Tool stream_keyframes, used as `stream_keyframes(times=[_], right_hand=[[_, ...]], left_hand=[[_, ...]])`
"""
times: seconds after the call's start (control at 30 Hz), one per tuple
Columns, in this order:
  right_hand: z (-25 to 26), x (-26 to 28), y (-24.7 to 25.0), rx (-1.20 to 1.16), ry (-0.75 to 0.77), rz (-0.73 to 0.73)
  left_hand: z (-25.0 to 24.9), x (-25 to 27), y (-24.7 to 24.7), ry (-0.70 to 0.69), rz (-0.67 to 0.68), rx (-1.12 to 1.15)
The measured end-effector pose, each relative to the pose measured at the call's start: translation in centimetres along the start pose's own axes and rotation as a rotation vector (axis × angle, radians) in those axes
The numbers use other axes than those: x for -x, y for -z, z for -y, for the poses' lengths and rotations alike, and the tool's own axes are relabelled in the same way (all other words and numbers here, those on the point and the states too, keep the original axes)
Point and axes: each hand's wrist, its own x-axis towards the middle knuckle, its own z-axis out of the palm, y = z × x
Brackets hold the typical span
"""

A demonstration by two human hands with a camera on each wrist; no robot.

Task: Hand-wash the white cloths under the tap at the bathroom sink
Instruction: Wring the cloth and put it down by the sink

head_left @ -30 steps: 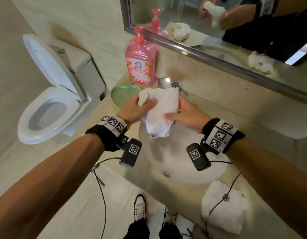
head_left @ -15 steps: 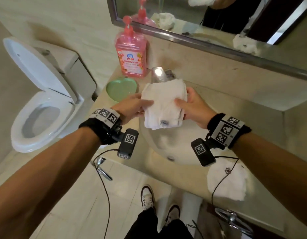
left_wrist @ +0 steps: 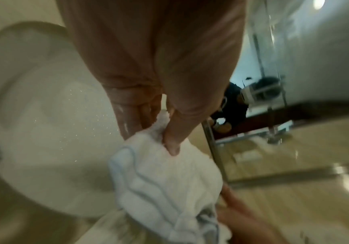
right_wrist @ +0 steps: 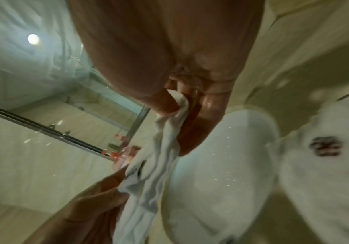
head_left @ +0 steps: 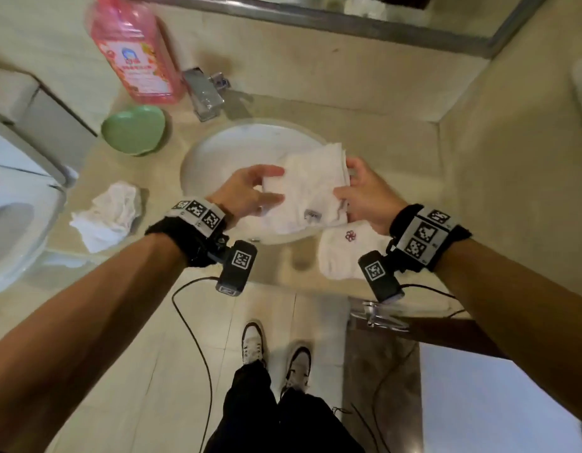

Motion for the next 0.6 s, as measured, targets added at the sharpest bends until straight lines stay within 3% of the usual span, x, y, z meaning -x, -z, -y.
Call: stream_keyframes(times=[0.1,0.4,0.53,0.6], right_hand=[[-4.1,0.9,2.7,0.042,-0.039,-0.015],[-16.9,-0.8,6.9,0.231,-0.220,-0.130],[-17.8,-1.4,7.2,0.245,-0.250,-0.197],[-17.8,-1.6,7.7,0.311,-0.270,-0.206]], left_hand=[[1.2,-0.7,-4.3,-0.016,0.042,-0.149],[8.8,-5.7,-13.3,0.128,0.211,-0.225],[9.8,-6.3,-13.7,0.129,0.139,-0.352],[9.7,-6.5,-13.5,0.100,0.203,-0.406]])
